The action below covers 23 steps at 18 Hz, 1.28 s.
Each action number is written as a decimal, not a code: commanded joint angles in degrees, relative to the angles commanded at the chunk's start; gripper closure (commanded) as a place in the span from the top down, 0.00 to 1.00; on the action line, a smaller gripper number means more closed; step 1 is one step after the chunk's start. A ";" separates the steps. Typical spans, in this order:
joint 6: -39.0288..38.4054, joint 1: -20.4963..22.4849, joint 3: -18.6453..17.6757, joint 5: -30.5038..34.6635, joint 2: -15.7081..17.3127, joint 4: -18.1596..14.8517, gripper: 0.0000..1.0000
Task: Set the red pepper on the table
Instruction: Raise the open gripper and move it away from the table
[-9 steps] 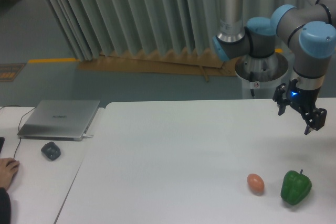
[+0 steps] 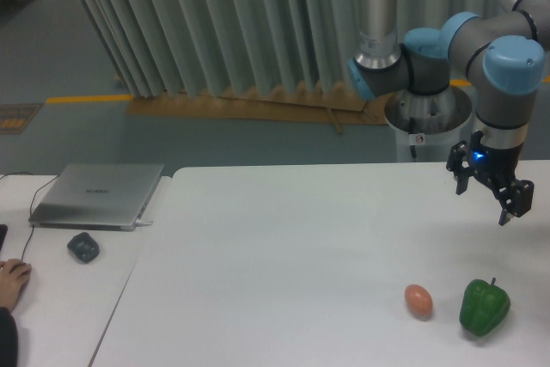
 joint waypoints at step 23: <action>2.28 10.45 4.12 5.35 -2.88 3.41 1.00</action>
